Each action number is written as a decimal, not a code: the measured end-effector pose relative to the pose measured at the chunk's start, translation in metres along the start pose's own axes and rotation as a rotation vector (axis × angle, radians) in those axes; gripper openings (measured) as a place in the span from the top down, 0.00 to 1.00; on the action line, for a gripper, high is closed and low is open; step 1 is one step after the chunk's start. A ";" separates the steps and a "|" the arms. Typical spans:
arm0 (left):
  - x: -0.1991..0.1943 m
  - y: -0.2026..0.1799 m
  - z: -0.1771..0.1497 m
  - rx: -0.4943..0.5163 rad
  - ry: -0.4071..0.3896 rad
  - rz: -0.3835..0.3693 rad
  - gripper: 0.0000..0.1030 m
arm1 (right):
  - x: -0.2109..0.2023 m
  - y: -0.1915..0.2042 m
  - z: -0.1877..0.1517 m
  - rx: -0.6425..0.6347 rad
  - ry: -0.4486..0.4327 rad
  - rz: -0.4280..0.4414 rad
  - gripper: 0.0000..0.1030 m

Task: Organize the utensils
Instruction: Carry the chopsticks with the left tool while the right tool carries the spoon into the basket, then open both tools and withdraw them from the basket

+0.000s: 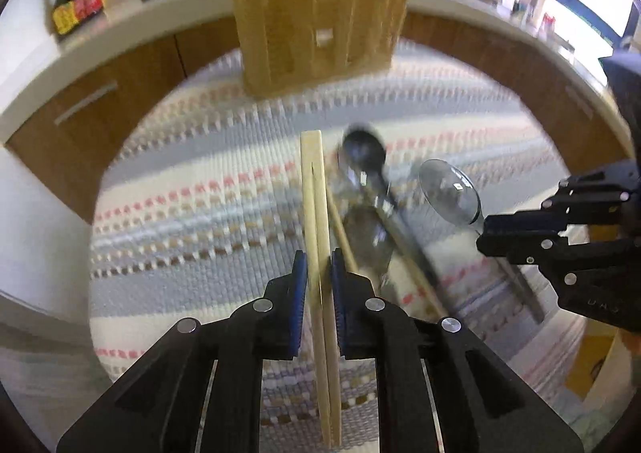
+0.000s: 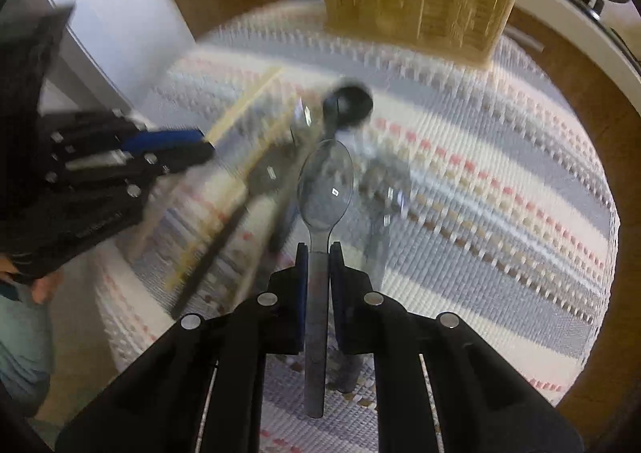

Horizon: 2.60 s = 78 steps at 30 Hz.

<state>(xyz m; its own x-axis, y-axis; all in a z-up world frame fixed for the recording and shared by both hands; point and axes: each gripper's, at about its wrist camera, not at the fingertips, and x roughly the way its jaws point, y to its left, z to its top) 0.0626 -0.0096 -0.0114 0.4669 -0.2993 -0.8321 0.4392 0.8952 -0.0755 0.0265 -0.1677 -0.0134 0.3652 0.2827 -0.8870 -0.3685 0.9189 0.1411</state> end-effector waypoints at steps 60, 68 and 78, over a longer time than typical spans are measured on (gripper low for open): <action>-0.045 0.044 0.128 -0.171 -0.797 -0.033 0.62 | -0.074 -0.115 0.111 0.159 -0.659 -0.190 0.60; -0.060 0.033 0.094 -0.113 -0.549 -0.059 0.62 | -0.052 -0.099 0.087 0.165 -0.307 -0.111 0.60; -0.013 0.029 0.029 -0.067 -0.124 -0.135 0.64 | 0.014 -0.072 0.035 0.150 0.029 -0.008 0.61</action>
<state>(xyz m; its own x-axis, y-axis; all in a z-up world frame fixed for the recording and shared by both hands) 0.0912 0.0108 0.0134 0.5000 -0.4523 -0.7385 0.4539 0.8631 -0.2214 0.0883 -0.2202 -0.0201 0.3422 0.2694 -0.9002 -0.2332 0.9524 0.1963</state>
